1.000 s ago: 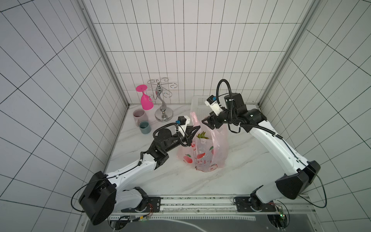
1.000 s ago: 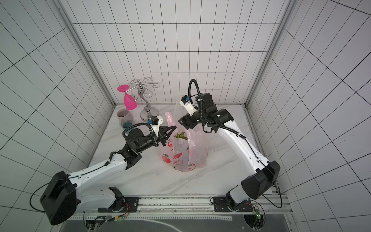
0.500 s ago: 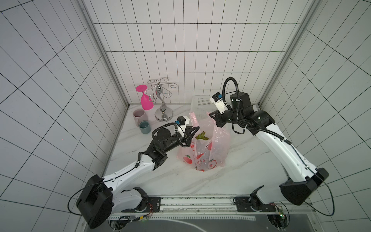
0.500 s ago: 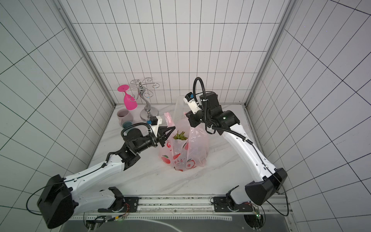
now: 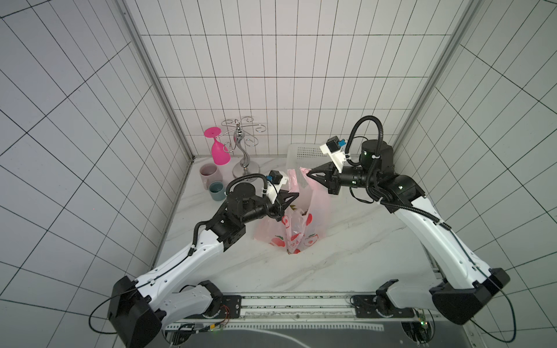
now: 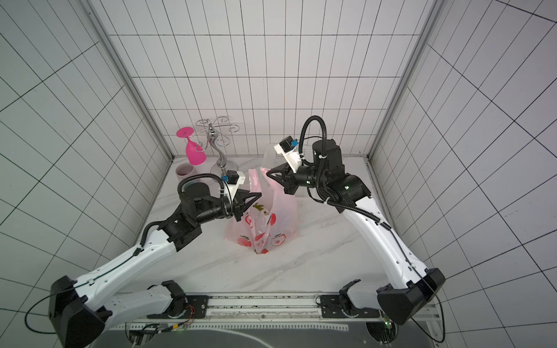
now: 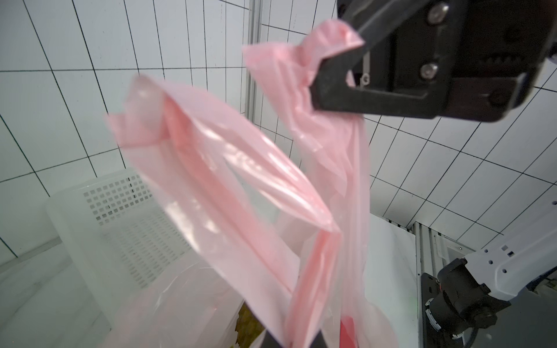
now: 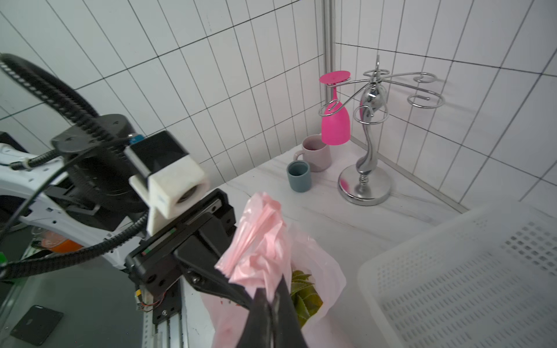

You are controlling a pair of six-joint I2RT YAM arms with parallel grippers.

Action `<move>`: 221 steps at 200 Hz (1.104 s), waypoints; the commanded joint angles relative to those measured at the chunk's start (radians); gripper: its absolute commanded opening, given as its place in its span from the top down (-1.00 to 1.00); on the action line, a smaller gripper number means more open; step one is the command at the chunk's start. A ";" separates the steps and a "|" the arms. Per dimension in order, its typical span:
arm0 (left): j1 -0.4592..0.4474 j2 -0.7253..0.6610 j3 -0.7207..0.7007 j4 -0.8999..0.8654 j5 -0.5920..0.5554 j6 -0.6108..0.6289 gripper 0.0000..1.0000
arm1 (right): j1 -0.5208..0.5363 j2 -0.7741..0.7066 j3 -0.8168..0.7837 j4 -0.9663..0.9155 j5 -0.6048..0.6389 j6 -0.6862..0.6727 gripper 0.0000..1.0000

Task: Place the pineapple into a plastic bag & tie a knot
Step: Cross the plastic bag at the center of the board.

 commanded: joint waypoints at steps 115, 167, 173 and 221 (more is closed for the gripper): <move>-0.011 0.133 0.178 -0.252 0.052 0.196 1.00 | 0.056 0.039 -0.091 0.153 -0.155 0.104 1.00; -0.086 0.169 0.262 -0.411 -0.068 0.331 0.83 | 0.062 0.108 -0.040 0.042 -0.062 0.122 1.00; -0.094 0.168 0.267 -0.421 -0.081 0.341 0.75 | 0.063 0.109 -0.042 0.030 -0.055 0.117 1.00; -0.111 0.142 0.297 -0.489 -0.089 0.388 0.29 | 0.062 0.107 -0.059 -0.033 -0.064 0.060 1.00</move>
